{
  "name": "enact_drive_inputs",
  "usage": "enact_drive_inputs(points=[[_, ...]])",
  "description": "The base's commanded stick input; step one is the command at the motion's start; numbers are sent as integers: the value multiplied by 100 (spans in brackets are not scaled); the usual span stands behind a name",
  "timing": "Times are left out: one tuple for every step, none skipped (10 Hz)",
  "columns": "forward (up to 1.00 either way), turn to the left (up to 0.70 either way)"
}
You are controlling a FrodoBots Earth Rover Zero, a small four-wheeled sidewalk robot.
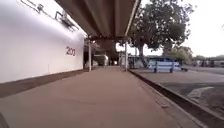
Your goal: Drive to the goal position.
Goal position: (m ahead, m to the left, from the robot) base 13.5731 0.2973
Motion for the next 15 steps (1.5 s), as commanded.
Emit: enact_drive_inputs(points=[[70,0],[70,0],[70,0],[70,0],[70,0],[70,0],[70,0],[70,0],[70,0],[70,0],[70,0],[70,0],[70,0],[70,0],[70,0]])
